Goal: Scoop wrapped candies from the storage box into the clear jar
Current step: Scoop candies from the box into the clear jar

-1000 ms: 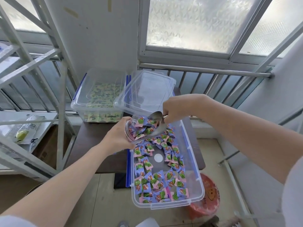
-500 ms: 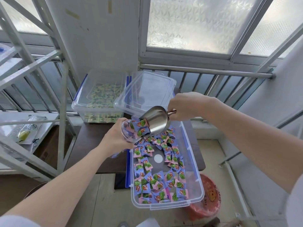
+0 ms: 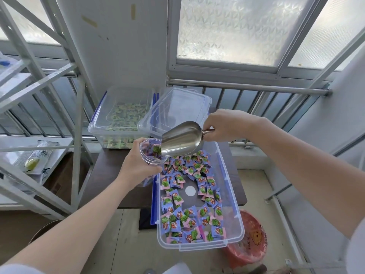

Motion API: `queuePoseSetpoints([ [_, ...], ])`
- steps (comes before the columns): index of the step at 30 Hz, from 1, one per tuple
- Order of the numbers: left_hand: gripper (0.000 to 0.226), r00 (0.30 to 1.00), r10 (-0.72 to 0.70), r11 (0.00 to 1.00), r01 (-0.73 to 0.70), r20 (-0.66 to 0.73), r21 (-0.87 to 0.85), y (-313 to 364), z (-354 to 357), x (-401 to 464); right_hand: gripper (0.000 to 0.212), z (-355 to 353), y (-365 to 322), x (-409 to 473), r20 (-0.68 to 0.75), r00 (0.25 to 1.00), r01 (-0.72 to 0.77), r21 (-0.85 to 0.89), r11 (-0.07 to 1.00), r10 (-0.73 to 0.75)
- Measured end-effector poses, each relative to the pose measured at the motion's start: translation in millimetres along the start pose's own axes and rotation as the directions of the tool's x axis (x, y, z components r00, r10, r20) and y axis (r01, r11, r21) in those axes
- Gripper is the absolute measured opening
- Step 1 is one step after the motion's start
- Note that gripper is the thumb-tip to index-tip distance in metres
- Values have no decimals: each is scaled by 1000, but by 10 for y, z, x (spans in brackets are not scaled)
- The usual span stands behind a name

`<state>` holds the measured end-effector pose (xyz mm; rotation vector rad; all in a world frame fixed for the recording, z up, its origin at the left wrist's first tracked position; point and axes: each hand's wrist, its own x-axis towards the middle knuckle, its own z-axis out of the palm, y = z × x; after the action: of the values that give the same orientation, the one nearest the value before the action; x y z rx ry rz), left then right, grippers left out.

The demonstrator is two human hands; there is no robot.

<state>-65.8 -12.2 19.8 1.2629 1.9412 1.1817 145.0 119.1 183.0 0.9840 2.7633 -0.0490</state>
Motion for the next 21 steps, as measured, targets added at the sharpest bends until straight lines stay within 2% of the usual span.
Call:
queuePoseSetpoints([
  [4, 93, 1000, -5, 1000, 5, -4, 15, -10, -33, -20, 34, 111, 70, -34, 9, 997, -76, 54, 996, 76],
  [10, 91, 999, -47, 997, 47, -15, 62, -122, 20, -126, 33, 503, 86, -39, 179, 968, -188, 59, 980, 174],
  [21, 95, 998, -68, 993, 69, -20, 97, -207, 55, -94, 27, 1242, -48, -111, 506, 836, -277, 56, 959, 212],
])
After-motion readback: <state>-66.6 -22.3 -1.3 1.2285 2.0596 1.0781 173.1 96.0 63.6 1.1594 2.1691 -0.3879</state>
